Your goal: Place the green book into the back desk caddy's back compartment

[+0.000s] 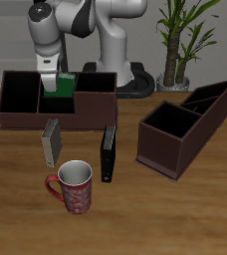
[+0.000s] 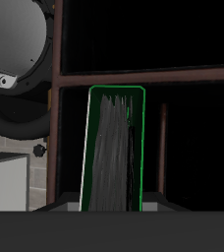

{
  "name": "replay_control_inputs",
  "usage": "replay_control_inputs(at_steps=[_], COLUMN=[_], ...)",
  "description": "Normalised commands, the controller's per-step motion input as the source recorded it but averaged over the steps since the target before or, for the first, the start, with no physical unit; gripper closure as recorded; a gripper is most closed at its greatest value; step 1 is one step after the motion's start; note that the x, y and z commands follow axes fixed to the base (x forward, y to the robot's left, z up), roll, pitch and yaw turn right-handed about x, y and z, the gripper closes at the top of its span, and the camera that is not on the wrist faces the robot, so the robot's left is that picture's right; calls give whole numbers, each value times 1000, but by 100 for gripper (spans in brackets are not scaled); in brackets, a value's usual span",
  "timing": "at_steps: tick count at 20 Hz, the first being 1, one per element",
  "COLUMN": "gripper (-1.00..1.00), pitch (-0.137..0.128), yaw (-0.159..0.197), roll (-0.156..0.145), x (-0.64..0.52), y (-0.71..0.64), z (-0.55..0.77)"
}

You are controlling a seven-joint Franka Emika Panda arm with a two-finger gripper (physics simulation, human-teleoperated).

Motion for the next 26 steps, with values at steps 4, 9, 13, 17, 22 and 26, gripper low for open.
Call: replay_control_inputs(at_steps=[4, 9, 13, 17, 22, 26], gripper=[100, 100, 100, 100, -100, -100], pitch=[36, 31, 40, 29, -13, 4], yaw=[16, 19, 29, -63, -12, -17], roll=[-1, 14, 19, -8, -14, -13], x=[8, -29, -34, 33, -16, 10], y=[-37, 52, 41, 153, -21, -53], z=[-132, -158, -168, -134, 36, 21])
